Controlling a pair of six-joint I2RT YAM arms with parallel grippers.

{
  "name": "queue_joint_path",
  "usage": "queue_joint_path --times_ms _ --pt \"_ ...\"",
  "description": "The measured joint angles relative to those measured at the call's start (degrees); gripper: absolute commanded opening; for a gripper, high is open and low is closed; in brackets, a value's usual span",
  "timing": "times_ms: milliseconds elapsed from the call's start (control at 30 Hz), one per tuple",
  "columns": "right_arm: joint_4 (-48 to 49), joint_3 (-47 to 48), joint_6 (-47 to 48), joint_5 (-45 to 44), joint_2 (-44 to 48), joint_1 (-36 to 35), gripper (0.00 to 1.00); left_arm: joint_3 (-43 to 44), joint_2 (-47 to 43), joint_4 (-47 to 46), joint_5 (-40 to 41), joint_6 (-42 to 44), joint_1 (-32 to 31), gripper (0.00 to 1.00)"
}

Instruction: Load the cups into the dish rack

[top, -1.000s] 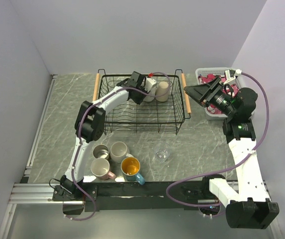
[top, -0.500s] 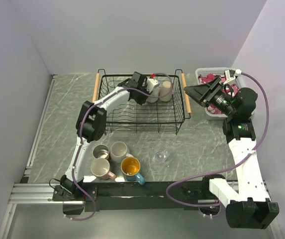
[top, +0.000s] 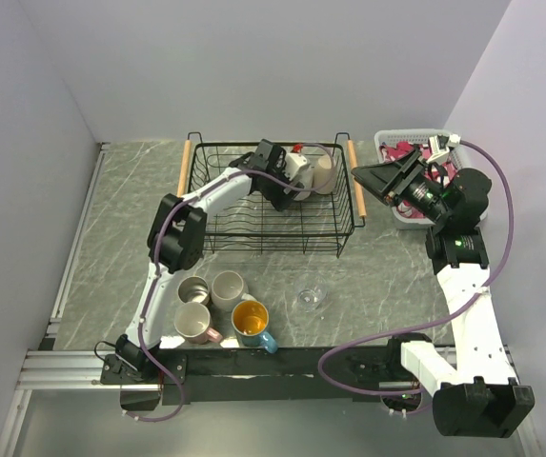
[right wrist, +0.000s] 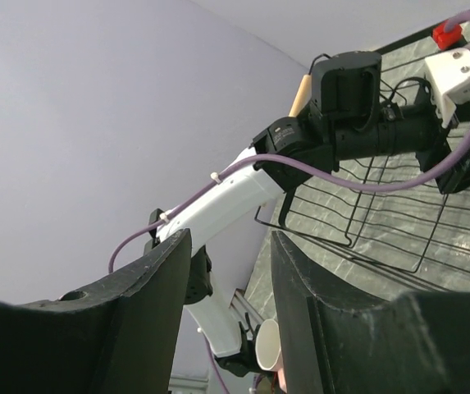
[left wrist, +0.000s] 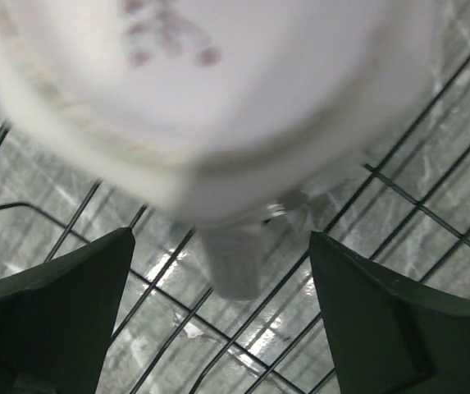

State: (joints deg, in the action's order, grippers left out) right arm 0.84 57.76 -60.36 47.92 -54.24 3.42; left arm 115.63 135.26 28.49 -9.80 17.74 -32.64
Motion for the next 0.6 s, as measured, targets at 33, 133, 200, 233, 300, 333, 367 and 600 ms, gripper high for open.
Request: queue_joint_path --times_ms 33,133,200,233,300,333,367,600 --pt "0.0 -0.1 0.0 0.0 0.0 0.0 0.52 0.0 0.0 0.0 0.3 0.1 0.1 0.99" --pt "0.0 -0.1 0.0 0.0 0.0 0.0 0.52 0.0 0.0 -0.1 1.2 0.0 0.5 0.97" --pt "0.0 -0.1 0.0 0.0 0.0 0.0 0.52 0.0 0.0 -0.3 1.7 0.0 0.7 0.96" --pt "0.0 -0.1 0.0 0.0 0.0 0.0 0.52 -0.1 0.0 -0.5 2.0 -0.1 0.9 0.96" --pt "-0.1 -0.1 0.1 0.0 0.0 0.0 0.52 -0.6 -0.3 -0.9 2.2 -0.3 1.2 0.96" --pt "-0.2 -0.1 0.3 0.0 0.0 0.0 0.52 -0.9 -0.7 -0.9 2.3 -0.5 1.3 0.96" --pt "-0.4 -0.1 0.5 0.0 0.0 0.0 0.52 -1.3 -1.1 -0.8 2.3 -0.7 1.6 0.96" --pt "-6.3 0.1 6.1 -0.8 0.0 -0.1 0.52 -2.0 -6.6 -0.9 2.6 -2.1 3.0 0.96"
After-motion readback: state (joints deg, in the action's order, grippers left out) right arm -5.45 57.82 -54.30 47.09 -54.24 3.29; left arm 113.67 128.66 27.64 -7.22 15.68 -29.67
